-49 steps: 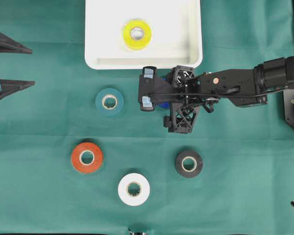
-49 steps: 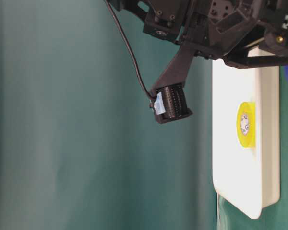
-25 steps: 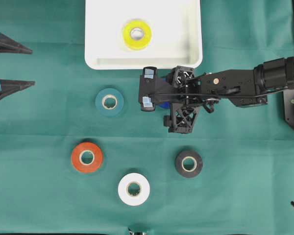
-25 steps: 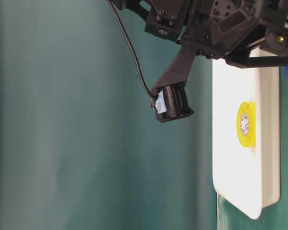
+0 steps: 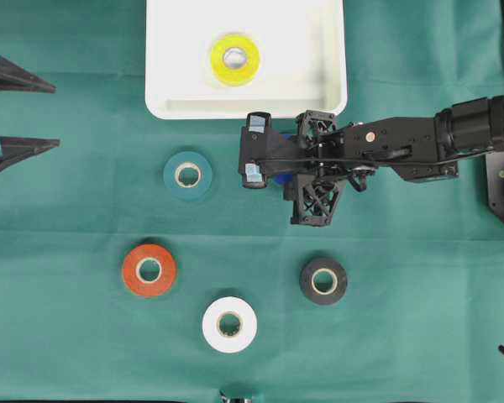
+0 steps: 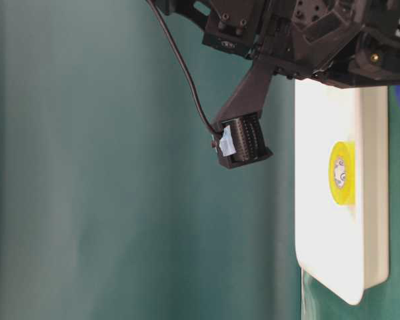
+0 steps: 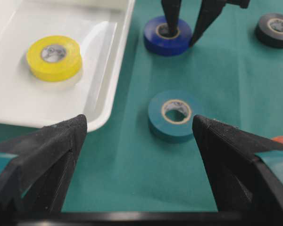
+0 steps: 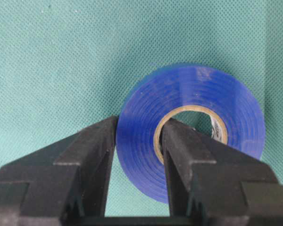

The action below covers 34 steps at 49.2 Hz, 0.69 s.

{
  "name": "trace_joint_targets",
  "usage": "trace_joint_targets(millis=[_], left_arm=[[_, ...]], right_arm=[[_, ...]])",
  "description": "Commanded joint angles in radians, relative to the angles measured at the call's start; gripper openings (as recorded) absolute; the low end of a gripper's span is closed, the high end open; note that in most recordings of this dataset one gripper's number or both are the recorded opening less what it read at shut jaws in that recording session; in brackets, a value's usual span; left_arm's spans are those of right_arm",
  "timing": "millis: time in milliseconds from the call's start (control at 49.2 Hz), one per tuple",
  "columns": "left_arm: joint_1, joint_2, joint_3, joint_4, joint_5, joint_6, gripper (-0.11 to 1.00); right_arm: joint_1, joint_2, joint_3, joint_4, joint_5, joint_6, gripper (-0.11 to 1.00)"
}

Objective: Pick up the tape from a random location and place it into the white case.
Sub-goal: 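Lower the right gripper into the blue roll's hole and close, then lift the blue roll with the right gripper toward the tray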

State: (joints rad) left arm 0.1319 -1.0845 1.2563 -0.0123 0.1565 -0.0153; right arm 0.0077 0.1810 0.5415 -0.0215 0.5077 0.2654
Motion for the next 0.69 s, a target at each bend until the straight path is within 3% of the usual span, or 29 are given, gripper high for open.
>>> trace_joint_targets(millis=[0,366,670], left_arm=[[0.003,0.011,-0.009,-0.002,-0.006,-0.002,0.98],[0.003,0.011,-0.011,-0.002,-0.006,-0.002,0.98],[0.003,0.011,-0.009,-0.002,-0.006,-0.002,0.98]], right_arm=[[0.002,-0.012,-0.011,-0.003,-0.002,-0.002,0.33],[0.002,-0.038,-0.021,-0.003,0.009,-0.002,0.33],[0.003,-0.132,-0.066,-0.003,0.123,-0.002,0.32]])
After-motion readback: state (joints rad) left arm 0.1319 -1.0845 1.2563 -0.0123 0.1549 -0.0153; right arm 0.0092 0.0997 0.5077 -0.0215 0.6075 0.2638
